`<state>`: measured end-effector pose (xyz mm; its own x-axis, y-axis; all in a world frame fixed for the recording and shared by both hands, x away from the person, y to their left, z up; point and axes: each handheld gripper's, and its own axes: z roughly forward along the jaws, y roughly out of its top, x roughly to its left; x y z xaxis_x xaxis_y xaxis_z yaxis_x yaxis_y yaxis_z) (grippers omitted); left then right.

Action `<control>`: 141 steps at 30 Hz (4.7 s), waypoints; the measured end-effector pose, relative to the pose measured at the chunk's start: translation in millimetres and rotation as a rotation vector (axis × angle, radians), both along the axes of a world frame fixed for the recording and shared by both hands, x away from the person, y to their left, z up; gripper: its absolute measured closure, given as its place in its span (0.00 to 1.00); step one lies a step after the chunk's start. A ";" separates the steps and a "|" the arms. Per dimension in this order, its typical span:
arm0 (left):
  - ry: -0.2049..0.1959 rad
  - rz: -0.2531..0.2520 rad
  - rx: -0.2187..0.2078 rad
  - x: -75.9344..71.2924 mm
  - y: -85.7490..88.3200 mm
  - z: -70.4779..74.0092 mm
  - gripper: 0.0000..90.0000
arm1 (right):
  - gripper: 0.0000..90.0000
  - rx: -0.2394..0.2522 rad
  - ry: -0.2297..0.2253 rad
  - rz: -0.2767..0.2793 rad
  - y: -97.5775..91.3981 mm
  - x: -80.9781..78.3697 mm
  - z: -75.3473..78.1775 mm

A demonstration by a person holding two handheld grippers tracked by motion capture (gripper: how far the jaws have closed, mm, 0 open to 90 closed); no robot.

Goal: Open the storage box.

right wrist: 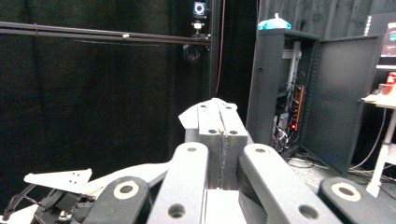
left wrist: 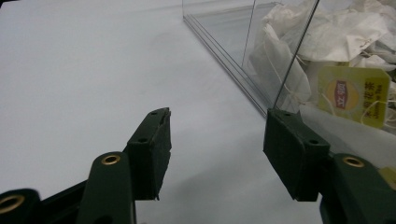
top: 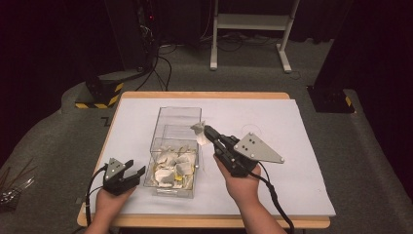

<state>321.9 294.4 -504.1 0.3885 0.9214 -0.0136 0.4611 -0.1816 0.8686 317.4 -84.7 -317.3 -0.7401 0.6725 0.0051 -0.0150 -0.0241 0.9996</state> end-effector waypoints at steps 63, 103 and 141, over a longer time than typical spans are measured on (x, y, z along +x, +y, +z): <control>0.001 -0.017 -0.004 0.0 0.6 0.0 0.46 | 1.00 -0.052 0.061 -0.267 -80.6 62.7 -3.9; -0.002 -0.023 -0.005 -0.8 0.6 0.0 0.46 | 1.00 -0.092 0.072 -0.420 -106.0 118.1 18.1; -0.001 -0.030 -0.008 -0.9 0.7 -0.1 0.46 | 1.00 -0.167 0.201 -0.457 -112.9 134.3 -48.3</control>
<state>321.0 295.0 -504.1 0.4162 0.9091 -0.0210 0.4546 -0.1880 0.8706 451.7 -197.6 -365.6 -0.3667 0.9301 -0.0179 0.2053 0.0997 0.9736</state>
